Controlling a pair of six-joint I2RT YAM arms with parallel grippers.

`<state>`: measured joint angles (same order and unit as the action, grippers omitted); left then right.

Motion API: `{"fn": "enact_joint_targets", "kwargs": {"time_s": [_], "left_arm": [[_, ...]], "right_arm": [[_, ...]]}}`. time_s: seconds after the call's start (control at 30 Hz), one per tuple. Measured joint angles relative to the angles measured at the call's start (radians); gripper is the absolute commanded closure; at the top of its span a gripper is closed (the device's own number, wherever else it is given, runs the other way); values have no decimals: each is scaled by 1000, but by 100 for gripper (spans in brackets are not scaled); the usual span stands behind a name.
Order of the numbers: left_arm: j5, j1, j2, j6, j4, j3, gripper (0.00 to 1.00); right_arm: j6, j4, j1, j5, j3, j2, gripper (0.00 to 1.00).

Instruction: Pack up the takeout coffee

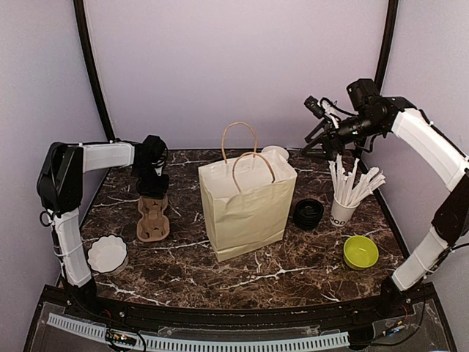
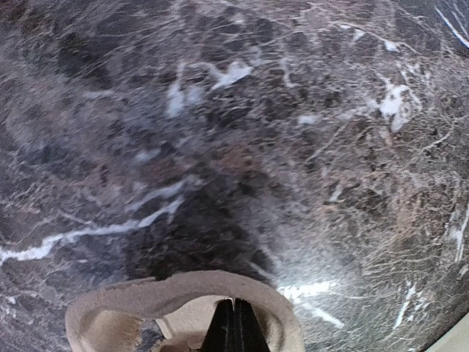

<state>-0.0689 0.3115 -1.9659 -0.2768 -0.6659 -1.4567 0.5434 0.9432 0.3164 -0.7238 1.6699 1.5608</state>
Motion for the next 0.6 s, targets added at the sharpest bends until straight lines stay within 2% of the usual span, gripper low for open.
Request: {"fn": "enact_joint_targets", "kwargs": {"time_s": [0.33,0.4,0.47,0.6], "left_arm": [[217,49,-48,84,67,-48,89],[232,63,-48,98,63,-62,85],[233,78,-42,115,51,-68,72],[193,78,20,187,-21,-59,60]], "right_arm": [[2,2,0,18,0,3,21],[2,3,0,18,3,9,22],[2,4,1,18,3,15,21],[2,7,3,18,3,18,22]]}}
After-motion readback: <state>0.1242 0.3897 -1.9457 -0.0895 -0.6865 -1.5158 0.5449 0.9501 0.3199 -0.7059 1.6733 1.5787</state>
